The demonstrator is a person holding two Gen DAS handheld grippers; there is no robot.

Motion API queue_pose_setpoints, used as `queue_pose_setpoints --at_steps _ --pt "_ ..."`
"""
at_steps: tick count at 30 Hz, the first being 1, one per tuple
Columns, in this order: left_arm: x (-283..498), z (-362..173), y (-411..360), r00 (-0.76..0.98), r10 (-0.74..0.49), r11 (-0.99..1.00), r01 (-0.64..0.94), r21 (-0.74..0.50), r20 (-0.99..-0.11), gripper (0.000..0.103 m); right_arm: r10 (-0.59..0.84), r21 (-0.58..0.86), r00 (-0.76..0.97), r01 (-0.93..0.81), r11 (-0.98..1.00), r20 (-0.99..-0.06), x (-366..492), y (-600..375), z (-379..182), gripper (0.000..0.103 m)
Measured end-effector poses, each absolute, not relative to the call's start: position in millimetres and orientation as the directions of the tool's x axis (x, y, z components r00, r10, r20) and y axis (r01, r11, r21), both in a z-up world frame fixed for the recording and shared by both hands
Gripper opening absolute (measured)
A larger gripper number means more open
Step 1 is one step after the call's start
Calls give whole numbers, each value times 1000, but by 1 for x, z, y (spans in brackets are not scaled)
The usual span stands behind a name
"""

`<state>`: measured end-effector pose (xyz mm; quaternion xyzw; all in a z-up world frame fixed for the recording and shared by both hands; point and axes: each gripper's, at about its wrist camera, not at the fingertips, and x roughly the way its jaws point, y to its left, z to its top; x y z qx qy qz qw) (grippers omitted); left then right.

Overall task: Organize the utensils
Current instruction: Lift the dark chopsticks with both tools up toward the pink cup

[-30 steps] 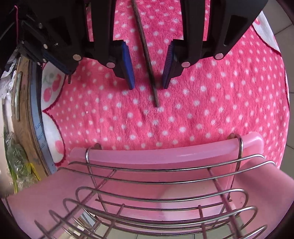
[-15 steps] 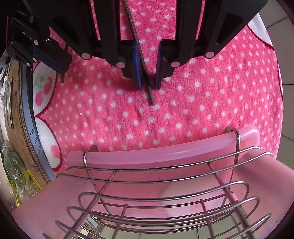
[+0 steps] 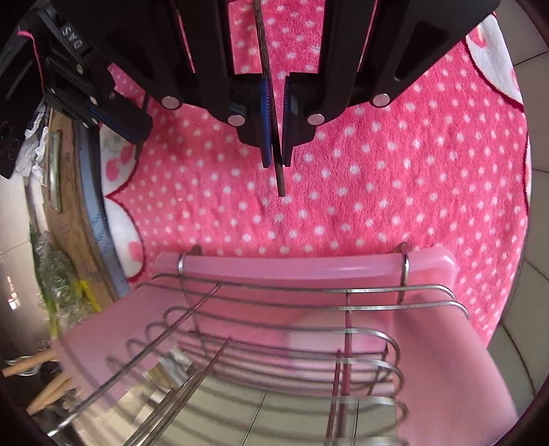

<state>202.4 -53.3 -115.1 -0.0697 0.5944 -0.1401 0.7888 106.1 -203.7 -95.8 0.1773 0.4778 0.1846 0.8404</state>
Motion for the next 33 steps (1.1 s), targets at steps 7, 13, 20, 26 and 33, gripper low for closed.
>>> queue_pose_setpoints --at_steps 7,13,20,26,33 --pt "141 -76 -46 412 -299 953 181 -244 -861 4 471 459 511 -161 874 -719 102 -204 -85 5" --pt "124 -43 -35 536 -247 967 194 -167 -808 4 459 440 529 -171 881 -713 99 -202 -78 5" --pt "110 -20 -35 622 -202 976 194 -101 -757 4 455 429 537 -182 885 -711 95 -198 -74 5" --pt "100 -10 -39 672 -175 979 193 -59 -720 4 447 412 549 -195 890 -706 91 -193 -68 5" --pt "92 0 -37 705 -168 981 189 -46 -689 4 432 381 575 -214 899 -695 87 -187 -56 5"
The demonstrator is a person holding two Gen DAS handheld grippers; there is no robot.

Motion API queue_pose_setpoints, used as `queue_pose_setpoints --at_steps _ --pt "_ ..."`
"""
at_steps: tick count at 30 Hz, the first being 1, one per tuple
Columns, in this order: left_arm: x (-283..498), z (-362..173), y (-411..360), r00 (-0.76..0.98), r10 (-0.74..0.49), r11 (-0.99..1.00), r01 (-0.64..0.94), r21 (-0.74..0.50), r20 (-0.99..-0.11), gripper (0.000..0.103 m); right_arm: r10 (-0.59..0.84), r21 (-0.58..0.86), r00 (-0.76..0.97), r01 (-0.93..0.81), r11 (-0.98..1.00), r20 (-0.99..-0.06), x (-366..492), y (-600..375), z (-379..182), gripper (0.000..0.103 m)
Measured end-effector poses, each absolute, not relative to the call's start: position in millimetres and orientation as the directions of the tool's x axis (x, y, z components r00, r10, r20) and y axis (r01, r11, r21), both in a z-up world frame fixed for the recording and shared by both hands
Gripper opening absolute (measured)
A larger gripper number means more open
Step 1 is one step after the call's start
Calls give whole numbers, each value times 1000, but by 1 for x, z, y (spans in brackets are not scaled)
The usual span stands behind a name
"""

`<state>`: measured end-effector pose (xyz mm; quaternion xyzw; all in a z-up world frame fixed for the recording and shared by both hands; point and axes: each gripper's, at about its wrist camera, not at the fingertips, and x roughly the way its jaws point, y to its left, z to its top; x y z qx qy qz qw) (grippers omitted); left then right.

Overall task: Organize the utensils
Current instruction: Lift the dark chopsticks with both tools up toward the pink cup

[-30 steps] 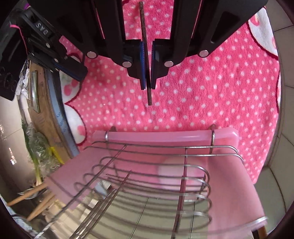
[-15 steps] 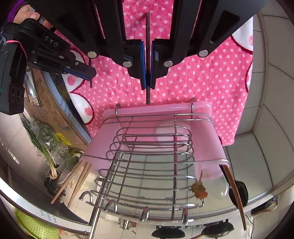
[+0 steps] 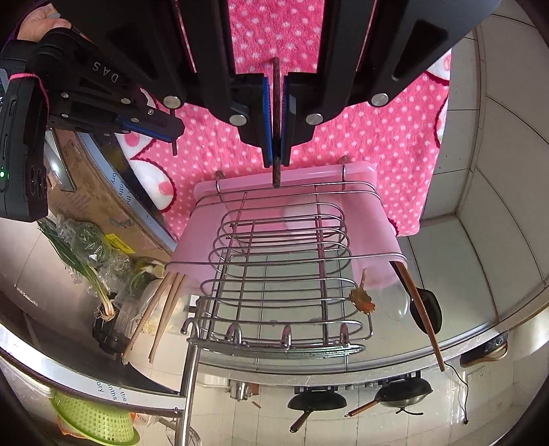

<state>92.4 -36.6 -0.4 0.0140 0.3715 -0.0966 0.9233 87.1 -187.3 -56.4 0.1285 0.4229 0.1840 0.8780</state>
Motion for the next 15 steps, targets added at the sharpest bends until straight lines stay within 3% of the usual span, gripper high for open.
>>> queue_pose_setpoints --at_steps 15 --pt "82 23 -4 763 -211 977 166 -130 -611 4 396 329 676 -234 915 -621 83 -192 -14 5"
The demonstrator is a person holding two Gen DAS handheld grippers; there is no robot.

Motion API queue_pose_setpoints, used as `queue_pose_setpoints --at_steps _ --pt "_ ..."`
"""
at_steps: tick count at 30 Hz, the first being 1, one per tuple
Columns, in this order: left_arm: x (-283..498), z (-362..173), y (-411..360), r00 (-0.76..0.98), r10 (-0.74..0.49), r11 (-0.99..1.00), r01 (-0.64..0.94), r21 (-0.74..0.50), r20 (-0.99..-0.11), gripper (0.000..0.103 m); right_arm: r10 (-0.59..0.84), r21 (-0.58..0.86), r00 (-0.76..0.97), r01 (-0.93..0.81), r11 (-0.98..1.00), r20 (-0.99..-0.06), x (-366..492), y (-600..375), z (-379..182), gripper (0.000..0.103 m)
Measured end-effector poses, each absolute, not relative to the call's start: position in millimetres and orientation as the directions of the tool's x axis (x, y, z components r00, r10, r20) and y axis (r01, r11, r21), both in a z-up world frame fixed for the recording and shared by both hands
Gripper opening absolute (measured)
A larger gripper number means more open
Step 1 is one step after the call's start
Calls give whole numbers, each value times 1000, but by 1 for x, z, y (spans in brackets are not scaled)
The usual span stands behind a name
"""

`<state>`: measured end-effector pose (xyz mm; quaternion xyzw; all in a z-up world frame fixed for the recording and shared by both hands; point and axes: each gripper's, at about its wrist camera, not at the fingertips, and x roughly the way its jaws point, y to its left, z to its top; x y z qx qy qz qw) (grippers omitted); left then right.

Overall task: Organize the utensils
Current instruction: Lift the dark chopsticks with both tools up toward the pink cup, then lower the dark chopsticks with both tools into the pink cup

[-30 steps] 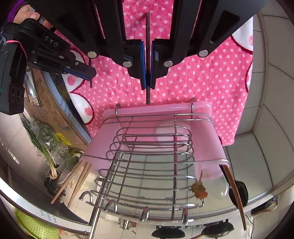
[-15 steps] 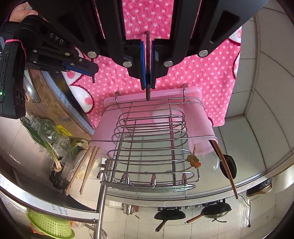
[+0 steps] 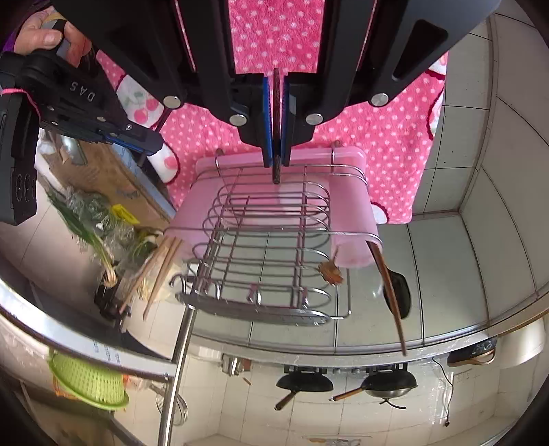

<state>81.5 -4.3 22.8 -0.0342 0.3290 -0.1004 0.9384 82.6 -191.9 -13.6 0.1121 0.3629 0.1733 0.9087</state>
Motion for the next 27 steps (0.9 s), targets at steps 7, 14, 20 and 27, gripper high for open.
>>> queue_pose_setpoints --at_steps 7,14,20,27 --pt "73 47 20 818 -210 976 144 -162 -535 4 372 304 726 -232 924 -578 85 -202 14 5" --pt "66 73 45 863 -181 978 106 -182 -472 4 356 268 774 -248 931 -523 84 -206 49 5" --pt "58 103 64 905 -156 977 81 -198 -397 4 352 245 817 -265 933 -457 81 -211 85 5" --pt "52 139 73 948 -128 979 74 -189 -291 4 342 221 861 -276 935 -375 80 -218 124 5"
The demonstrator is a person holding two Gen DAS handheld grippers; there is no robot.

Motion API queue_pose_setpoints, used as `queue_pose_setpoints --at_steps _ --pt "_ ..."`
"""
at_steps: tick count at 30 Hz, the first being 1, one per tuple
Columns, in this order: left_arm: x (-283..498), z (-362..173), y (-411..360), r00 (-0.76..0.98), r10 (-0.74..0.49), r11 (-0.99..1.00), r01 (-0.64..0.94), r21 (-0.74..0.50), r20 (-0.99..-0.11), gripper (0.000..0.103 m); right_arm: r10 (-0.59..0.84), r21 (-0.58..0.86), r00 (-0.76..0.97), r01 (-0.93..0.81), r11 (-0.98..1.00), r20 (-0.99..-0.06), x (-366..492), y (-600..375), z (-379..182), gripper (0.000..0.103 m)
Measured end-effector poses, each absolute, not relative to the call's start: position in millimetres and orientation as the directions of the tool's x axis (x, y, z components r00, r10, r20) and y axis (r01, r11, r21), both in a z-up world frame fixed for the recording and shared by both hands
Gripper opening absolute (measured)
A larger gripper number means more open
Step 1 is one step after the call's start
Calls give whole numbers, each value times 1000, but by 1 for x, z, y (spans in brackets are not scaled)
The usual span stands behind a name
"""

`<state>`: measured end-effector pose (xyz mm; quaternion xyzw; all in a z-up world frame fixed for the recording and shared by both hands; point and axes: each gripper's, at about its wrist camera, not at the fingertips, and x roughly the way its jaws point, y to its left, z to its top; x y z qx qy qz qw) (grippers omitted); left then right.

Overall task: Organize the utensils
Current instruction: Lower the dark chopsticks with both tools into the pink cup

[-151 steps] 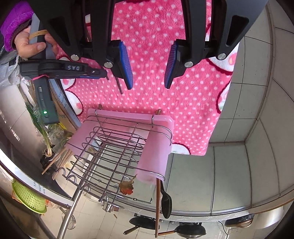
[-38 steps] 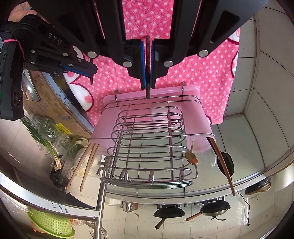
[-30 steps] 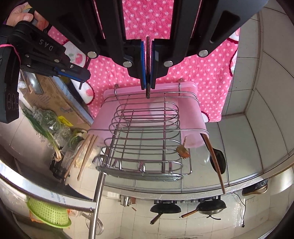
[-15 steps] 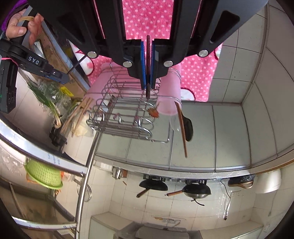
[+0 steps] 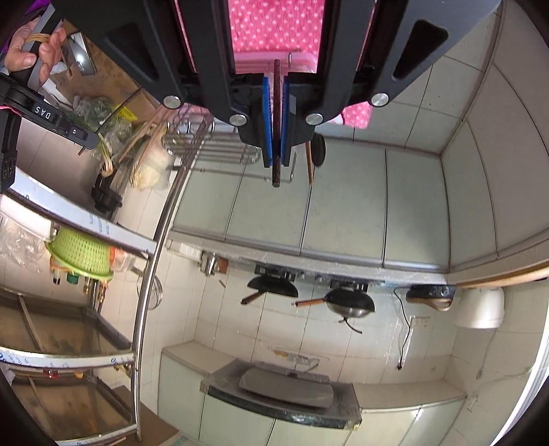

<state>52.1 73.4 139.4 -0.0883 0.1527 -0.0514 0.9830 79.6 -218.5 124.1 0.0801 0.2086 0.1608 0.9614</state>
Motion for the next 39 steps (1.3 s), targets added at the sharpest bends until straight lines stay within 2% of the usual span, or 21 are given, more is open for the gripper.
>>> queue_pose_setpoints --at_steps 10,17,30,39 --pt "55 163 71 974 -110 983 78 -164 -198 4 308 193 904 -259 946 -297 83 -225 153 5" --pt "69 166 67 978 -109 982 79 -170 -175 4 280 166 922 -242 956 -268 91 -227 160 5" --pt "105 154 63 981 -83 988 58 -143 -177 4 246 124 928 -219 968 -279 126 -220 141 5" --pt "135 129 56 976 -50 995 30 -100 -211 4 219 69 928 -208 976 -301 146 -211 120 5"
